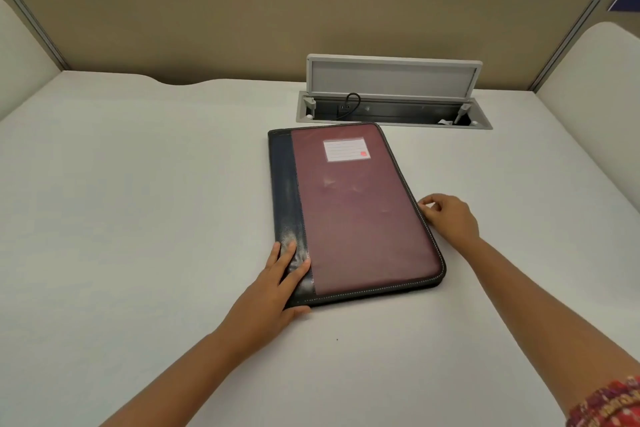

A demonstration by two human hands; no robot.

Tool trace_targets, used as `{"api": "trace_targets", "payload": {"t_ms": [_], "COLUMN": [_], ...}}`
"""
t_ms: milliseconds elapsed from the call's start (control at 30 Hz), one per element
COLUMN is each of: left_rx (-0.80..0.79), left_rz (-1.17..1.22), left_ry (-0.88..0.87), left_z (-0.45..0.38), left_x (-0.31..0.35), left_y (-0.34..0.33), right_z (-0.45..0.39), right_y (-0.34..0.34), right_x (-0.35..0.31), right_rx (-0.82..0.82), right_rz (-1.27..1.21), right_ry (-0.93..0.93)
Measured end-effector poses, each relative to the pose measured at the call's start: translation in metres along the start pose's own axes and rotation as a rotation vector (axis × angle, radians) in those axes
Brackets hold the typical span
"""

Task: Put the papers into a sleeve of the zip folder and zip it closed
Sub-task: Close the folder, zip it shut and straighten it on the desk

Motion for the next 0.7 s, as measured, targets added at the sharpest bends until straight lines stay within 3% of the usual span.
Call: {"api": "trace_targets", "payload": {"t_ms": [133, 400, 500, 700], "left_rx": [0.088, 0.343, 0.318, 0.204], "left_rz": [0.046, 0.127, 0.201, 0.131], "left_ry": [0.018, 0.473, 0.578, 0.565], "left_z": [0.025, 0.011, -0.007, -0.030], "left_x": [0.002, -0.035, -0.055, -0.061], "left_y": [0.013, 0.042, 0.027, 0.014], "right_z": [0.040, 0.101, 0.099, 0.087], "right_y": [-0.004, -0.008, -0.008, -0.007], "right_x": [0.018, 0.040, 0.040, 0.041], "right_rx": [0.012, 0.055, 0.060, 0.062], "right_rz": [-0.087, -0.217, -0.210, -0.182], "right_ry": [-0.004, 0.002, 0.009, -0.025]}}
Point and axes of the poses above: each hand's wrist, its own z-axis away from the middle knuckle, its own y-axis out of the back of the hand, x = y × z, the point moved 10 cm from there along -z, towards the middle knuckle, and after that the axes turned 14 degrees about -y, right-handed, at the moved point
